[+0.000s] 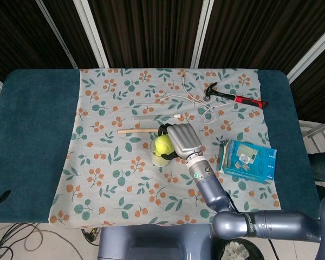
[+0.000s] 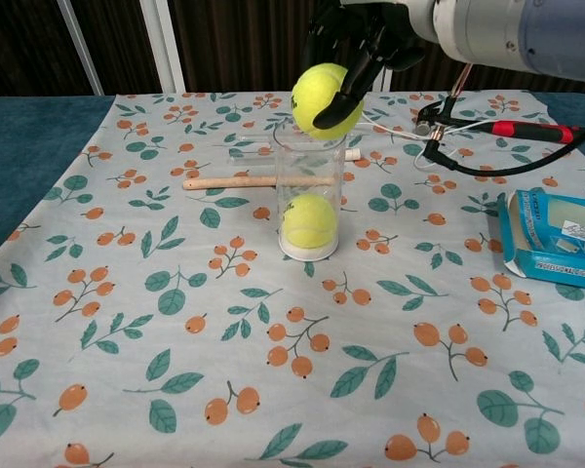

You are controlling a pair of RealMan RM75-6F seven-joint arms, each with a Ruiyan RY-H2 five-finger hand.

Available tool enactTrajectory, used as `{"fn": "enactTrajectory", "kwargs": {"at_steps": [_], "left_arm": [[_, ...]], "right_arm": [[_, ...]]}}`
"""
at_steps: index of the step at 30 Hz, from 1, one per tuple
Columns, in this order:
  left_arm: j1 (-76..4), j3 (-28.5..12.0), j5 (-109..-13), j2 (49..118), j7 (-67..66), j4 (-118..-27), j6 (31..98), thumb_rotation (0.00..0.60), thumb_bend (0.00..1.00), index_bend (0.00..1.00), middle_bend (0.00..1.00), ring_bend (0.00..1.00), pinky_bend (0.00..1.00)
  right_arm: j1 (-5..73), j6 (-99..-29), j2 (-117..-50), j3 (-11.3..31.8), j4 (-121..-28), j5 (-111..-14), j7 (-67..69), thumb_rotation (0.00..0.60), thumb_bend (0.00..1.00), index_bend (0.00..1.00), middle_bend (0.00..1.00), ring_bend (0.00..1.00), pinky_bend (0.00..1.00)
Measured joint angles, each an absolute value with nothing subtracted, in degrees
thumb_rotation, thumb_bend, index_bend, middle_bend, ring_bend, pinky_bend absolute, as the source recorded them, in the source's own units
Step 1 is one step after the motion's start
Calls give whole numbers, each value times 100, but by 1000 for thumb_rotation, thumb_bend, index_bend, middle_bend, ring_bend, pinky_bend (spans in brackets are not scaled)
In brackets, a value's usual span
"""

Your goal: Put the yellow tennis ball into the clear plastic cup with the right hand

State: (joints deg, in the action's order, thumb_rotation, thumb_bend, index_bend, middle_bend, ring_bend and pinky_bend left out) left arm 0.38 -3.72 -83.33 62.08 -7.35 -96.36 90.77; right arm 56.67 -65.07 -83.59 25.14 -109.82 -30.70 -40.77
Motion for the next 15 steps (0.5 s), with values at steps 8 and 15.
{"fn": "enactTrajectory", "kwargs": {"at_steps": [8, 15], "left_arm": [[29, -370, -8326, 6215, -749, -9628, 9058, 600, 21, 131, 0, 0, 0], [25, -374, -8305, 6208, -740, -9631, 9042, 600, 21, 131, 0, 0, 0]], "right_arm": [[5831, -6287, -8172, 2359, -11007, -2909, -4032, 600, 277, 164, 96, 223, 1000], [5890, -6357, -8000, 2336, -11121, -2894, -3905, 600, 255, 145, 71, 179, 1000]]}}
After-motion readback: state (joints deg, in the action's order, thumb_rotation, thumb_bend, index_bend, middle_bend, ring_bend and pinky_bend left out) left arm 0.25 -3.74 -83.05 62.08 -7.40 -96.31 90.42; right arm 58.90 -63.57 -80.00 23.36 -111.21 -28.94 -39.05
